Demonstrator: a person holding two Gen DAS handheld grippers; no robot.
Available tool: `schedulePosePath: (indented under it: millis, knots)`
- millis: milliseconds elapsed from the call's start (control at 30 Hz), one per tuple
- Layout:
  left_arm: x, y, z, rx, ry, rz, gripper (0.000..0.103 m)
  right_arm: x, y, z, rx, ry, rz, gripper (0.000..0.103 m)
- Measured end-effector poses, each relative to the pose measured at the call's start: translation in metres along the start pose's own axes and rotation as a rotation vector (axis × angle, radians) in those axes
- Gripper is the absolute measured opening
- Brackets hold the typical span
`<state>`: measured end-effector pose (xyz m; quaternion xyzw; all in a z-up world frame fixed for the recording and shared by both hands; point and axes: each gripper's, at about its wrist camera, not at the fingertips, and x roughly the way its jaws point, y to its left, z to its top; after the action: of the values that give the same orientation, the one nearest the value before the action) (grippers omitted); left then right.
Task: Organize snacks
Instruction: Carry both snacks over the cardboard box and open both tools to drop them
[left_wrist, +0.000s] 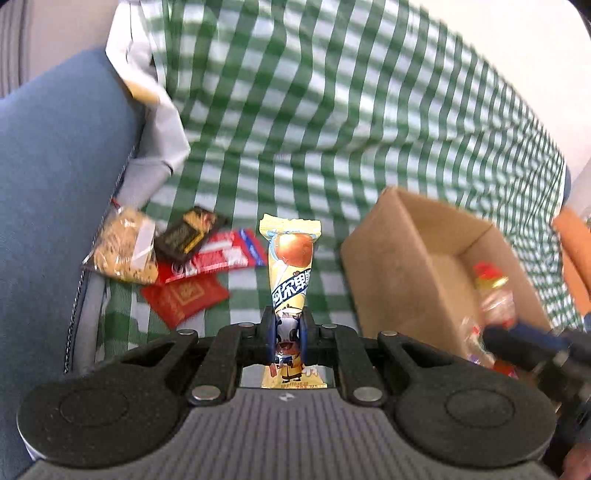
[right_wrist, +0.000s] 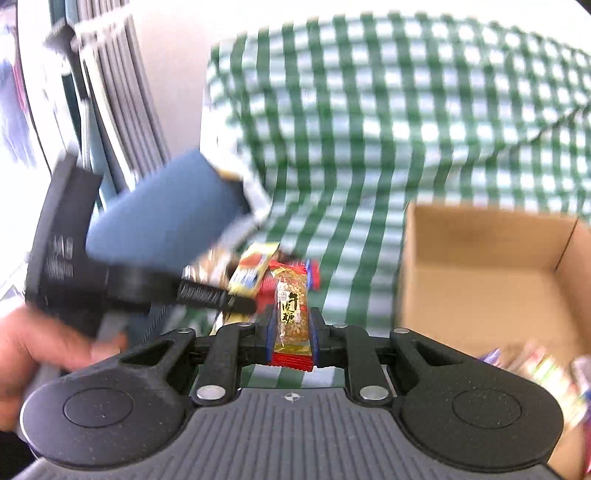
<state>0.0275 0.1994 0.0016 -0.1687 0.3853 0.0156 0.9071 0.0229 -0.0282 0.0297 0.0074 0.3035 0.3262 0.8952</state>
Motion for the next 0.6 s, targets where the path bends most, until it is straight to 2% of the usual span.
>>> schedulePosePath:
  millis: [100, 200, 333, 433, 600]
  knots:
    - [-0.006, -0.009, 0.0, 0.002, -0.025, 0.0, 0.013, -0.022, -0.02, 0.01, -0.028, -0.058, -0.019, 0.019]
    - [-0.007, -0.017, 0.001, 0.023, -0.037, -0.004, 0.013, -0.033, -0.046, 0.011, -0.033, -0.075, -0.042, 0.019]
    - [-0.003, -0.024, 0.001, 0.038, -0.04, -0.002, 0.013, -0.033, -0.076, -0.007, 0.003, -0.077, -0.089, 0.019]
    - [0.001, -0.029, 0.002, 0.049, -0.044, -0.009, 0.013, -0.039, -0.087, -0.019, 0.029, -0.08, -0.11, 0.019]
    - [0.002, -0.04, 0.001, 0.078, -0.06, -0.015, 0.013, -0.055, -0.093, -0.024, 0.0, -0.123, -0.132, 0.019]
